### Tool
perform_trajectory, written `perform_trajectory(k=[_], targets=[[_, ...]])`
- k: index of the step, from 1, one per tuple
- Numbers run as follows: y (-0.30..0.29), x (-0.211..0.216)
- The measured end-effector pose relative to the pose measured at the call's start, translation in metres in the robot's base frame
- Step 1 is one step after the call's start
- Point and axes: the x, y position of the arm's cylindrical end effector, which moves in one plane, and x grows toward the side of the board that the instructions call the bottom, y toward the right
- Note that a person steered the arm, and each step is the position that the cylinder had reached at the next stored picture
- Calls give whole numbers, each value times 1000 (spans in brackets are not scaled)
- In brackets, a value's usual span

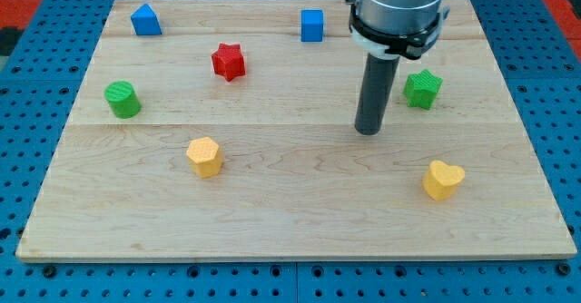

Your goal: Slightly push the yellow hexagon to the bottom left

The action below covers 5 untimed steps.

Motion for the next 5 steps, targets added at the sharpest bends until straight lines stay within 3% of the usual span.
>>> perform_trajectory(k=[2, 4, 5], targets=[[-34, 2], [-6, 61], [-52, 49]])
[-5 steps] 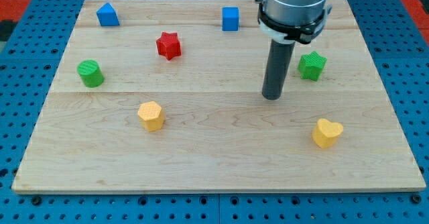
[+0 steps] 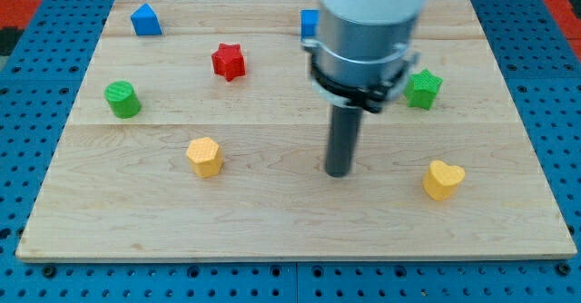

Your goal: Slightly push the yellow hexagon to the bottom left

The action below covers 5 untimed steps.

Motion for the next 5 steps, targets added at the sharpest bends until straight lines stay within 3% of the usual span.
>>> perform_trajectory(k=[1, 3, 4, 5], targets=[[-76, -12], [-142, -38], [-138, -5], [-99, 1]])
